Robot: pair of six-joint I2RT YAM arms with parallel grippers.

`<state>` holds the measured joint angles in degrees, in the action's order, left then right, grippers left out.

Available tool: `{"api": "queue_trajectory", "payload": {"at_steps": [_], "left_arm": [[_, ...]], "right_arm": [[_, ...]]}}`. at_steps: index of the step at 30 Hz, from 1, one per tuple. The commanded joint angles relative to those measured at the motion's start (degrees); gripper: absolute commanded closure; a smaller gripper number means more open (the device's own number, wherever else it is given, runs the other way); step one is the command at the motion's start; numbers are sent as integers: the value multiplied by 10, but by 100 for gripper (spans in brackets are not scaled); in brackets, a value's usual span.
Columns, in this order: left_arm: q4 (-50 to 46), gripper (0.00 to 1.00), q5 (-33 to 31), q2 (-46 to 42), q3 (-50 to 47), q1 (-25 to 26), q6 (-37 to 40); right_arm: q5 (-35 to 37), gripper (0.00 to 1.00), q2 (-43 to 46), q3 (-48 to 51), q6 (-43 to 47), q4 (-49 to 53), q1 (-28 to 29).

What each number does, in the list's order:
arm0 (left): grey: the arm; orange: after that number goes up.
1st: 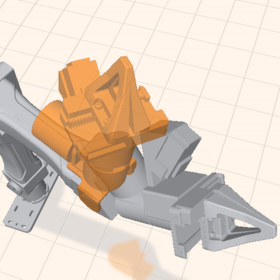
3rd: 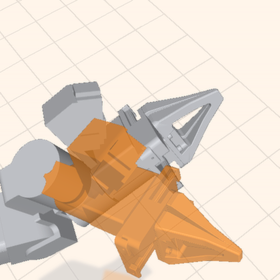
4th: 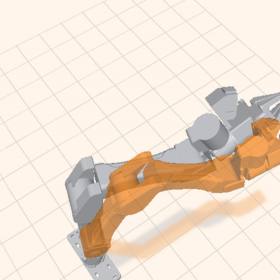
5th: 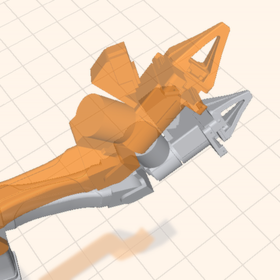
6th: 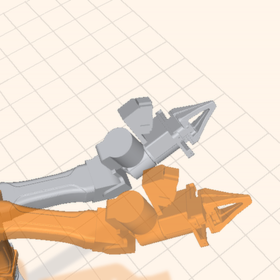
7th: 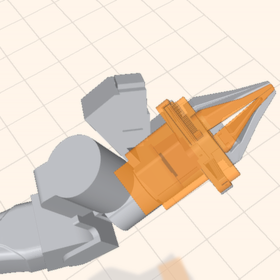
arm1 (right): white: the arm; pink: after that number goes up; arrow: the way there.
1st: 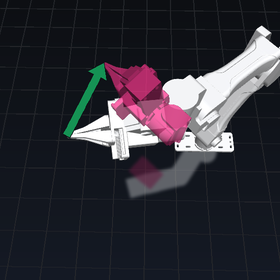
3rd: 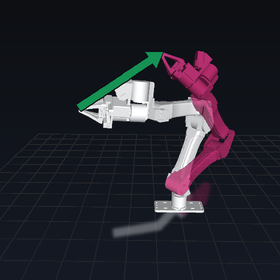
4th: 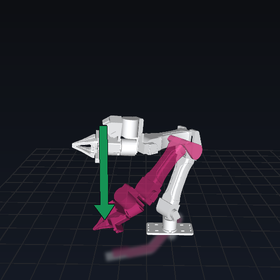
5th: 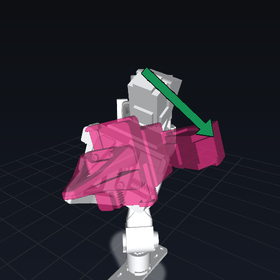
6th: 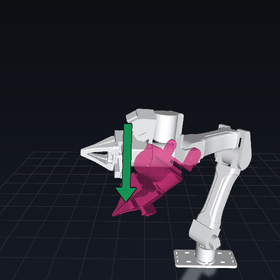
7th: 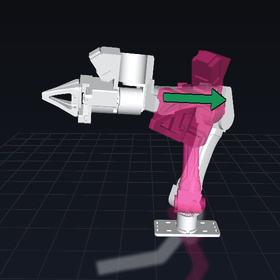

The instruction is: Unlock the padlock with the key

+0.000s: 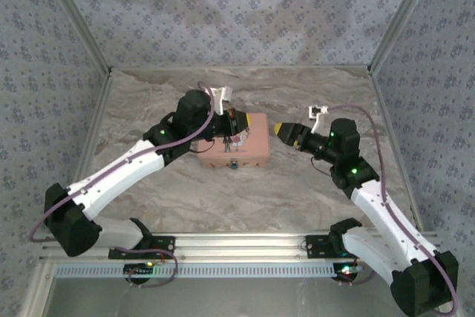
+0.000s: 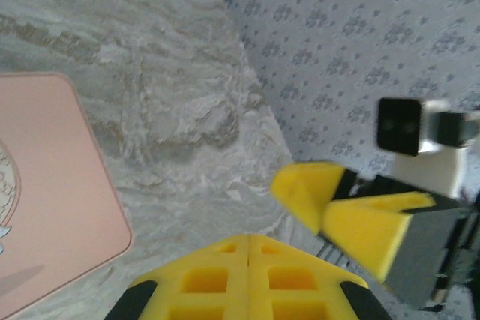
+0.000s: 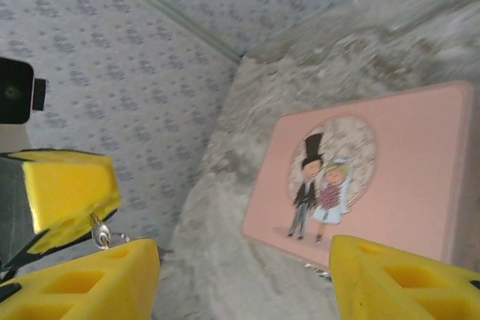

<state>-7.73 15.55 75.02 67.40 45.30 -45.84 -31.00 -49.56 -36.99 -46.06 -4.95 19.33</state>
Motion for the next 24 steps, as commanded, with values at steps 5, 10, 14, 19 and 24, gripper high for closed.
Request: {"api": "queue_trajectory", "payload": {"at_steps": [5,10,14,19,24], "left_arm": [[121,100,-22,-28,-24,33,2],[172,100,-30,-29,-34,54,-6],[196,100,-38,-26,-40,64,-16],[221,100,-40,-31,-49,65,-29],[227,100,-39,-33,-49,66,-35]], "right_arm": [[-58,37,8,47,-129,-249,22],[-59,39,-9,47,-148,-311,43],[-59,44,-13,42,-148,-334,58],[-59,49,-10,44,-140,-330,69],[-57,55,-10,41,-130,-330,86]]}}
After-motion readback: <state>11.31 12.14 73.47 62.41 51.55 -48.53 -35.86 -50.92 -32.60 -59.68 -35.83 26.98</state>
